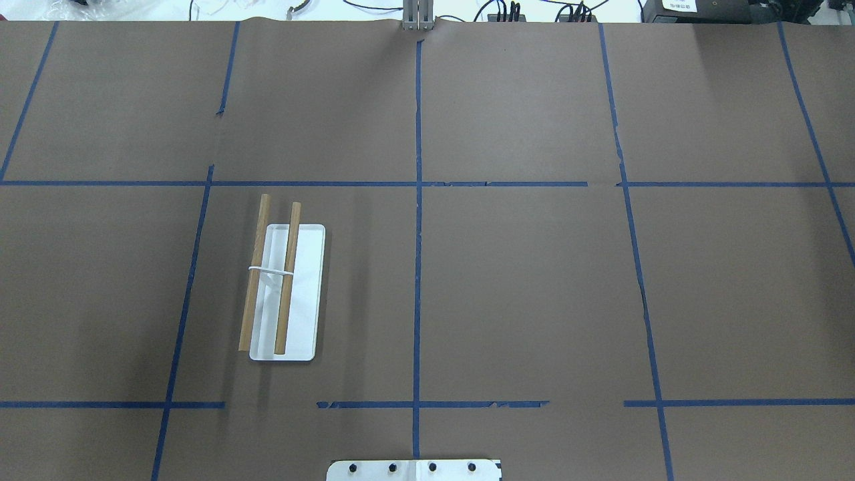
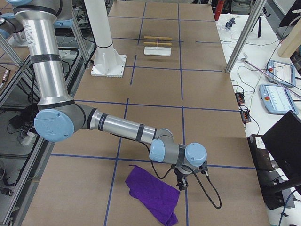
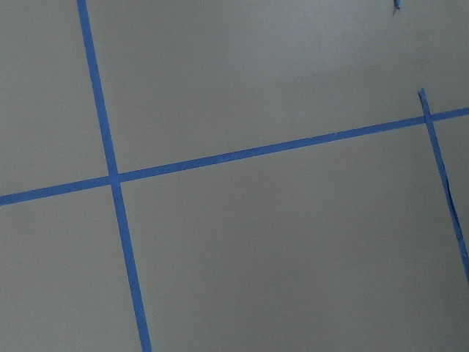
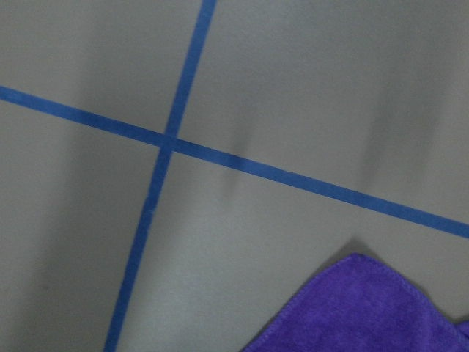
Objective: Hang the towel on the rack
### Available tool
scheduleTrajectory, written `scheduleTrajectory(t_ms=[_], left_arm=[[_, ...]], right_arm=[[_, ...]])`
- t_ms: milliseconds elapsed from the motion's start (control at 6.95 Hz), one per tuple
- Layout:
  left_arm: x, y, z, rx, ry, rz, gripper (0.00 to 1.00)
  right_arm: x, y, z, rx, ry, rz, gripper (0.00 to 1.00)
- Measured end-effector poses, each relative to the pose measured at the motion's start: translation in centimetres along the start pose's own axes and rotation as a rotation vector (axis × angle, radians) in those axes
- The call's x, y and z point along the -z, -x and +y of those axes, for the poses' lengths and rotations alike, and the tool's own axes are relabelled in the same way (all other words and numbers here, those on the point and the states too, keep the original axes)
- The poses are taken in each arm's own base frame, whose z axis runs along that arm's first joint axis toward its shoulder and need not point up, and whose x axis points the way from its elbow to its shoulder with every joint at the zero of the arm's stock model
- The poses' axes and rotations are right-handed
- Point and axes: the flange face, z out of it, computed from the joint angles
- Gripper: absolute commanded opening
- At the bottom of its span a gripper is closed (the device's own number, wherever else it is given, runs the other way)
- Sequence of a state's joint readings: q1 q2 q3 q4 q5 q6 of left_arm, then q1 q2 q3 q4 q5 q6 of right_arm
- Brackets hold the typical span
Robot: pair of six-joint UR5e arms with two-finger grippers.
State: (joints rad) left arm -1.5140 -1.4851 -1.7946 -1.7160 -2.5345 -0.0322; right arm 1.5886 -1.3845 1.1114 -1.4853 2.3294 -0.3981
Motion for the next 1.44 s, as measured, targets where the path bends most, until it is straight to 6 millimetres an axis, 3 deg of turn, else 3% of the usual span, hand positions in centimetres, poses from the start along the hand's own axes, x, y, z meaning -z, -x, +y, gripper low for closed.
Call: scheduleTrajectory(t_ms=[719, 1151, 1439], left_arm=[[0.5, -0.7, -0.9, -0.017, -0.013, 0.0, 1.0], [0.5, -0.8, -1.1, -0.021, -0.015, 0.0, 1.0], [0.6, -0.9, -1.2, -0.023, -0.016, 0.0, 1.0]], right_arm=[[-5.3, -4.4, 4.5, -0.113, 0.105, -0.035, 0.83], [-8.2, -6.6, 6.8, -0.124, 0.115, -0.019, 0.83], [-9.1, -7.3, 7.6, -0.13, 0.106, 0.001, 0.81]])
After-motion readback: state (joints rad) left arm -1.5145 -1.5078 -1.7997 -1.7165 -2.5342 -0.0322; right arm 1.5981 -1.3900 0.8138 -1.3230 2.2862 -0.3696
